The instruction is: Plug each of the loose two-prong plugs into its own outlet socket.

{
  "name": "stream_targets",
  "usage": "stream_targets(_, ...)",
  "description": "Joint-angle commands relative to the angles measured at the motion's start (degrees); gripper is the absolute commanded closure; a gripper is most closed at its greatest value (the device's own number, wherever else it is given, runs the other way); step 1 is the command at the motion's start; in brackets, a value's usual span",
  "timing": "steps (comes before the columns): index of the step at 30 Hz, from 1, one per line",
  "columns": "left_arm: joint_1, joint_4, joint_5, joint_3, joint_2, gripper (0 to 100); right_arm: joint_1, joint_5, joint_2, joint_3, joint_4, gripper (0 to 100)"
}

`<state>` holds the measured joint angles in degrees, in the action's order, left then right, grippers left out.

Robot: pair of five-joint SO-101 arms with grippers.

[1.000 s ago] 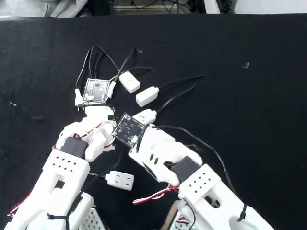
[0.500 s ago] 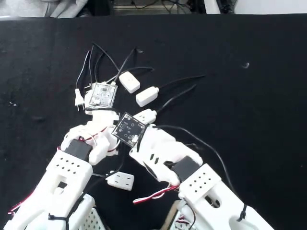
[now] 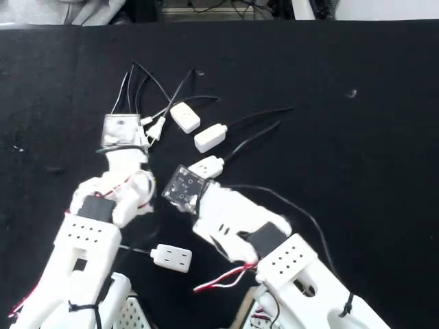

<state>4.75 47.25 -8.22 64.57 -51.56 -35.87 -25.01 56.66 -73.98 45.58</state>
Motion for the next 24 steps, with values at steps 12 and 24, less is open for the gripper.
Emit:
stream_targets(12, -25.6, 18.9, 25.9, -5.0, 0.0, 97, -1.4, -20.4, -1.6, 32.4, 43.9, 98.8)
stream_targets(24, -32.8, 0.3, 30.8, 14.7, -0.4, 97, -16.4, -20.0, -21.3, 39.6, 45.8, 98.8)
